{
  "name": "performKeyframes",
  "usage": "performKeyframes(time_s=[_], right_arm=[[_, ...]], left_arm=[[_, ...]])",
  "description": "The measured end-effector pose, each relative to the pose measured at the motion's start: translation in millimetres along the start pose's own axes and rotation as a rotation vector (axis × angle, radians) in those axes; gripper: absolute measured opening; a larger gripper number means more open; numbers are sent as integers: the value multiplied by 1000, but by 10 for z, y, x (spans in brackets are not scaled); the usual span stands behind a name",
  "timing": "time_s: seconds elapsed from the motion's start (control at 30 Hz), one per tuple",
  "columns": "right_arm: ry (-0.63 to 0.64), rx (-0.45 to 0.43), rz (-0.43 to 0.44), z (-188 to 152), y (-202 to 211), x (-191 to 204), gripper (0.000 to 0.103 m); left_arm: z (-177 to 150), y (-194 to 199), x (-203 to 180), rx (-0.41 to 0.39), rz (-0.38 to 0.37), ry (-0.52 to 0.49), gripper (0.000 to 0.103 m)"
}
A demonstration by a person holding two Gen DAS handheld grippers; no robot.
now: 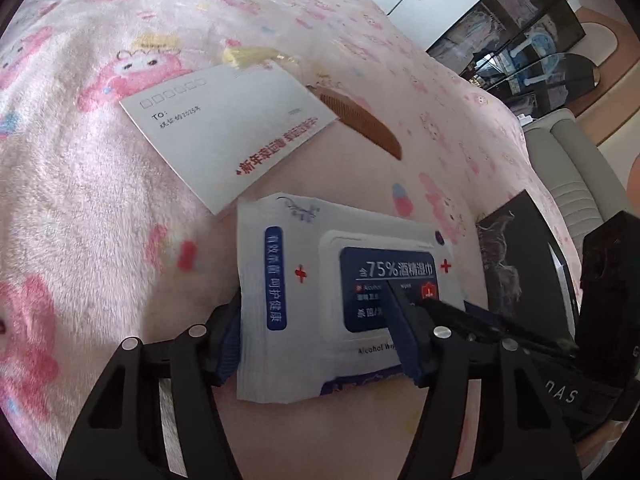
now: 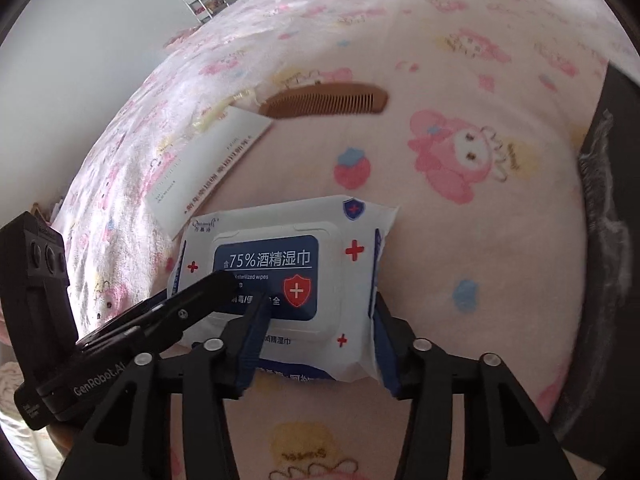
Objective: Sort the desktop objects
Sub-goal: 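Carry the wipes pack with both grippers over the black box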
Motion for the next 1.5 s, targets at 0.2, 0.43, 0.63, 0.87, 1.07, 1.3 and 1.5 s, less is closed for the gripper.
performKeyframes(time_s=[0.2, 0.43, 0.63, 0.87, 1.07, 1.3, 1.5], right_arm=[[-12, -48, 18, -268, 572, 48, 39], [-68, -127, 20, -571, 1304, -146, 39], [-124, -213, -1, -657, 1898, -458, 39], [-181, -285, -36, -645, 2427, -891, 39], [-217, -325, -78, -633, 2758, -1346, 39], [-285, -344, -87, -728, 2934, -1850, 39], [-298, -351, -96, -743, 2948, -2022, 39]], left_arm=[[-209, 215, -345, 30, -46, -51, 57], [-421, 585, -1106, 25, -68, -198, 57], [-356, 763, -1845, -1, -98, -311, 57], [-315, 677, -2603, 25, -113, -400, 57], [-320, 430, -3164, 43, -133, -451, 57], [-443, 143, -3616, 86, -132, -512, 57], [-479, -16, -3732, 103, -123, -523, 57]])
Point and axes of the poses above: each gripper's, at about its wrist camera, not at the fingertips, and y roughly against the way its jaws point, x to its left, z to its top, the point moved 3 cm from there along -y, roughly the way its jaws point, and after that the axes turned 6 degrees about x, right-handed, at the moved point
